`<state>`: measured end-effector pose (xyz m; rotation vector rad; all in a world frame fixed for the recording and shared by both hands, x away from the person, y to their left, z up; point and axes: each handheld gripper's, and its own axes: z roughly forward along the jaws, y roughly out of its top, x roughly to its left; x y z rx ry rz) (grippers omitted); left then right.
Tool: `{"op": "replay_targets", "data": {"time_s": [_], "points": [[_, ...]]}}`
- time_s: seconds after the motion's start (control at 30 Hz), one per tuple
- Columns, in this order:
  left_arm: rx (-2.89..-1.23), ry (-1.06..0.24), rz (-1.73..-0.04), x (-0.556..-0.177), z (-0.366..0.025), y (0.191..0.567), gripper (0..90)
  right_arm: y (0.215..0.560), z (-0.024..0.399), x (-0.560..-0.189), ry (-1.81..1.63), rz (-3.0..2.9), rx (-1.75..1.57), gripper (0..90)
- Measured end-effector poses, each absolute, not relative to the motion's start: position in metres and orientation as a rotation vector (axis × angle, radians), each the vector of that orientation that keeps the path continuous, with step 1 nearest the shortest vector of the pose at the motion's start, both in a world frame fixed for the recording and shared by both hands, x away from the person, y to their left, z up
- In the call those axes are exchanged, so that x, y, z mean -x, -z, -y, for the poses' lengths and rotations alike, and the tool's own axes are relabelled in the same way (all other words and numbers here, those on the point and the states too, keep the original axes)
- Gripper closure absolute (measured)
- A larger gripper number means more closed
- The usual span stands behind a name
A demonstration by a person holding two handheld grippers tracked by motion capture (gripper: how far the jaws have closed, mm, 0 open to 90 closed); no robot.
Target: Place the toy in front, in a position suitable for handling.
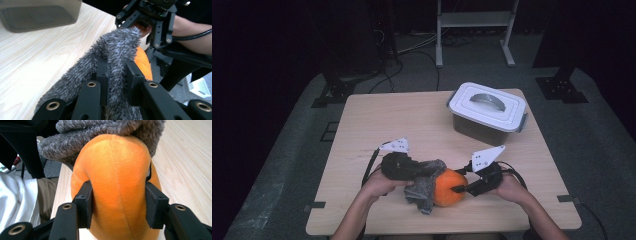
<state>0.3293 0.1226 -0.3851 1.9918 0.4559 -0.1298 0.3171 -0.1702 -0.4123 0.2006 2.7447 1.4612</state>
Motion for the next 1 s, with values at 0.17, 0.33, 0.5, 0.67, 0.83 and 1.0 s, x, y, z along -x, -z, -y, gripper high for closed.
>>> {"op": "replay_targets", "data": {"time_s": [0.17, 0.33, 0.5, 0.67, 0.83, 1.0], "points": [[-2.002, 0.131, -0.406, -0.326, -0.109, 0.376, 76.0, 0.411, 0.168, -0.314, -1.433, -2.743, -0.187, 47.5], [-2.033, 0.115, -0.343, -0.320, -0.093, 0.367, 75.9, 0.409, 0.163, -0.310, -1.390, -2.741, -0.139, 47.4], [-2.039, 0.115, -0.373, -0.325, -0.100, 0.373, 75.9, 0.411, 0.169, -0.310, -1.410, -2.735, -0.150, 47.4], [-2.043, 0.109, -0.416, -0.327, -0.114, 0.380, 75.9, 0.412, 0.174, -0.311, -1.416, -2.736, -0.154, 47.4], [-2.042, 0.122, -0.459, -0.329, -0.124, 0.391, 75.9, 0.413, 0.181, -0.313, -1.426, -2.734, -0.173, 47.0], [-2.021, 0.137, -0.452, -0.329, -0.123, 0.392, 75.9, 0.415, 0.185, -0.314, -1.441, -2.735, -0.190, 46.5]]}}
